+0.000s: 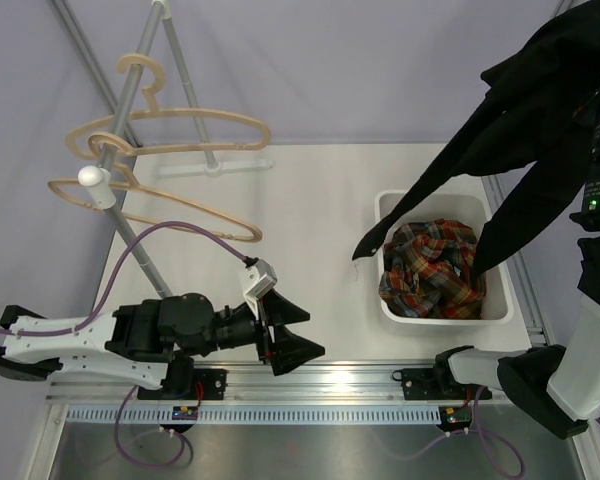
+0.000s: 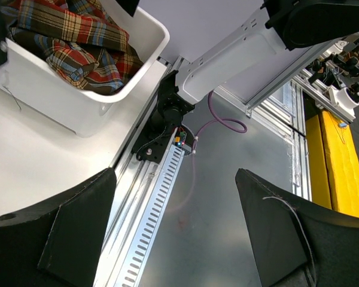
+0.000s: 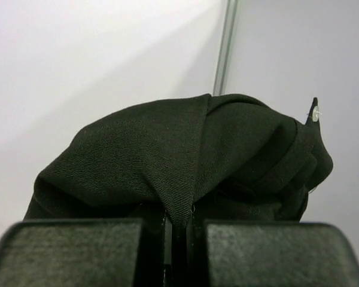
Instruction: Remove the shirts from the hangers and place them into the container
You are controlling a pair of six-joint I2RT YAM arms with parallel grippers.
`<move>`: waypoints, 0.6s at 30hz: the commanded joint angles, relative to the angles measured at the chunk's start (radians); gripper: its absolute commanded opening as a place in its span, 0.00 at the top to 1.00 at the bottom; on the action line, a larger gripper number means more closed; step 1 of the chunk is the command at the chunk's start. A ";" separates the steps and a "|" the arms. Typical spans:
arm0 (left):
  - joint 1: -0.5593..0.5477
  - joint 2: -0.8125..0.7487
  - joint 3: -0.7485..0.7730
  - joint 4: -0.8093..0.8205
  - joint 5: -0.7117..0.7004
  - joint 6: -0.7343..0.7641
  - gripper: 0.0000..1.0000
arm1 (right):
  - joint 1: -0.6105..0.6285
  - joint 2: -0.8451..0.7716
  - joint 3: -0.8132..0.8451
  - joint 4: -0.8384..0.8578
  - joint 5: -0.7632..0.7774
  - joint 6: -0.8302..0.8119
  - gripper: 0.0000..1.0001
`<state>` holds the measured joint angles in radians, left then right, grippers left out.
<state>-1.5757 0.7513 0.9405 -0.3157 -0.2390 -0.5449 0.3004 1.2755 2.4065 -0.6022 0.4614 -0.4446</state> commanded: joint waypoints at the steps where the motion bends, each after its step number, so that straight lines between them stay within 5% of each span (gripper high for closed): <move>1: -0.003 0.016 0.060 0.010 0.003 -0.012 0.14 | -0.015 0.012 0.055 0.096 0.065 -0.066 1.00; 18: -0.003 -0.058 -0.014 0.026 0.026 -0.012 0.13 | -0.018 -0.096 -0.130 0.317 0.262 -0.126 1.00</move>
<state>-1.5757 0.7143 0.9455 -0.3283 -0.2317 -0.5510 0.2874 1.1870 2.2906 -0.4114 0.6674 -0.5365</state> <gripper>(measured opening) 0.868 0.066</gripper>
